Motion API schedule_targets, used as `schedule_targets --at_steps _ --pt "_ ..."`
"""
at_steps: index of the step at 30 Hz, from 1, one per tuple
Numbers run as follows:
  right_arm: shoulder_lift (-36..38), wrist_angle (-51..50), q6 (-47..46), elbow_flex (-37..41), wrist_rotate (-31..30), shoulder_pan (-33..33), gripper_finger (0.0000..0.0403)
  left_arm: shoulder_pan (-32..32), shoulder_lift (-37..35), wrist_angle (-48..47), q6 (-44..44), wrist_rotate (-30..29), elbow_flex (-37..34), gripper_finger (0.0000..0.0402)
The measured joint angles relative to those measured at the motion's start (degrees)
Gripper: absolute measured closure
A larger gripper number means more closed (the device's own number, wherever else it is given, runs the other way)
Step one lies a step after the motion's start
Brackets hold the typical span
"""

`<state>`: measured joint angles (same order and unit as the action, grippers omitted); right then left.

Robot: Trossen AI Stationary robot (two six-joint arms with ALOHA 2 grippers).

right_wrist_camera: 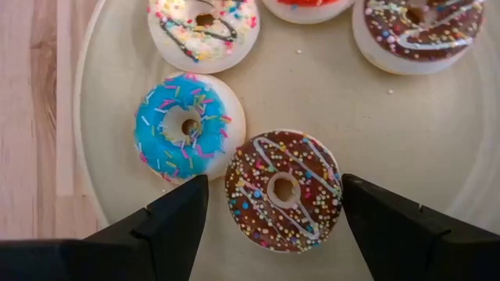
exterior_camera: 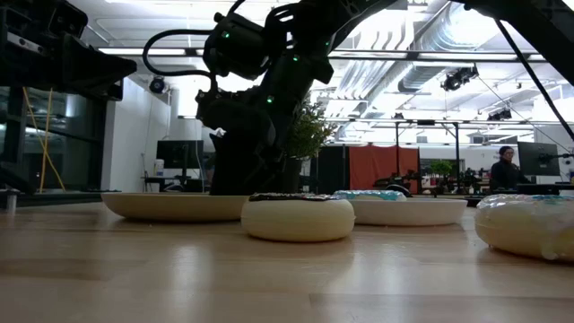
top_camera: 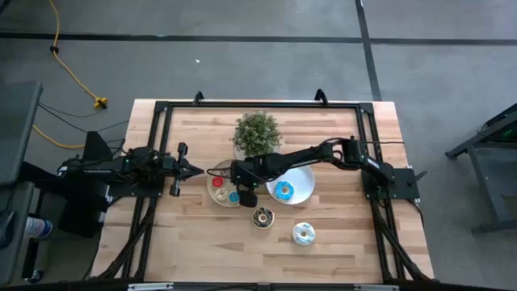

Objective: Pick & Place donuts
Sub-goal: Put the small brown donut on the brown plate, then put the large black donut on the white plate

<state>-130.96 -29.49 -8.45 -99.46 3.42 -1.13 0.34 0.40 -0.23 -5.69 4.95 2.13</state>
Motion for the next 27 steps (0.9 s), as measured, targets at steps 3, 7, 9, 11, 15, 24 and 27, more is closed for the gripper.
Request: schedule_targets --at_steps 3,7,9,11,15,24,27 --pt "0.1 -0.2 0.0 0.0 -0.2 0.1 0.0118 0.0 0.0 0.0 0.0 0.0 0.0 0.0401" --pt "0.6 -1.9 0.0 0.1 -2.6 0.0 0.0118 0.0 0.0 0.0 0.0 0.0 0.0 0.0401" --pt "0.8 -2.4 0.0 0.1 -4.2 0.1 0.0118 0.0 0.0 0.0 0.0 0.0 0.0 0.0401" --pt "1.1 -2.9 0.0 0.1 -4.5 0.1 0.0118 0.0 0.0 0.0 0.0 0.0 0.0 0.0401" --pt "2.1 -3.8 0.0 0.1 -3.1 0.1 0.0118 0.0 0.0 0.0 0.0 0.0 0.0 0.0401" --pt "6.8 -6.3 0.0 0.0 0.1 -0.1 0.0119 0.0 0.0 0.0 0.0 -0.2 0.0 0.0401" --pt "9.2 -8.1 0.8 0.0 2.1 -0.4 0.0119 0.0 0.0 0.0 0.0 -0.6 0.0 0.0401"
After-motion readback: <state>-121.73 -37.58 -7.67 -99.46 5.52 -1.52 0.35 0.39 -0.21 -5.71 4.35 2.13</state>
